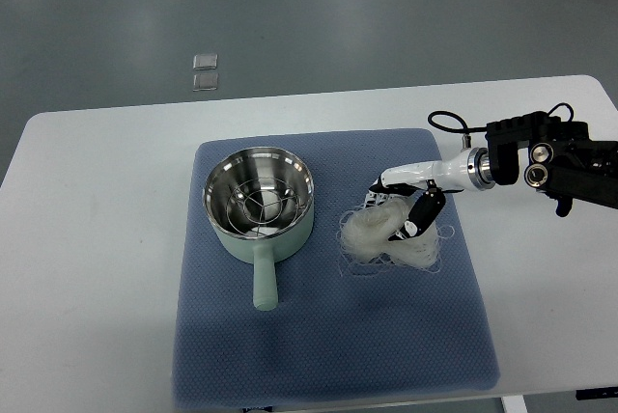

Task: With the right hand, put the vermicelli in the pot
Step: 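Lower the right hand and close its fingers on the vermicelli, then lift the vermicelli bundle up with the right hand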

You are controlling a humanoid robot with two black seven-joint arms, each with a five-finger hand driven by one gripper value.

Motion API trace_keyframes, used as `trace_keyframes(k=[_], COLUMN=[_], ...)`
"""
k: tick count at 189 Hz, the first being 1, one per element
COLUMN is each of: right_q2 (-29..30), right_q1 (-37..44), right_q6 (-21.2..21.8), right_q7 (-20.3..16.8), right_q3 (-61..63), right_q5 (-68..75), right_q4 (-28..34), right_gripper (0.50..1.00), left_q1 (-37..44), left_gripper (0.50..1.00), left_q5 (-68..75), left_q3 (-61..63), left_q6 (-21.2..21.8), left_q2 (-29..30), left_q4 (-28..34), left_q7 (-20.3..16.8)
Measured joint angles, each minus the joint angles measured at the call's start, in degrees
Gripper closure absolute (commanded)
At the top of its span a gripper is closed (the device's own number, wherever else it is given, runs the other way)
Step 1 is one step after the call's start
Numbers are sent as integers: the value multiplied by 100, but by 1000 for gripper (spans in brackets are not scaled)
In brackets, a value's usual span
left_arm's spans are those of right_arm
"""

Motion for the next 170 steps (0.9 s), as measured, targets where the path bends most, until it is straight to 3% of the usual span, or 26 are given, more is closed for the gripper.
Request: trace_keyframes(k=[56,102,133,170], right_q2=[-793,-926,-619,437], right_q1=[1894,3552,3900,3960], right_q6=[514,855,817,524], right_q7=[7,-28,-37,-55], right_q3=[109,7,-159,-478], right_q5=[945,1490,1560,1638], right_q4=[441,357,234,-300], right_gripper=[1000,1000,1000,1000], left_q1=[0,0,0,0], left_gripper=[500,500,500,500], left_q5=[0,0,0,2], left_q3=[0,-4,-8,-1], left_q6=[-2,-3,-2,-3], left_q2=[0,0,0,0], left_q4=[-5,0,5,-7], left_q7=[1,1,1,1])
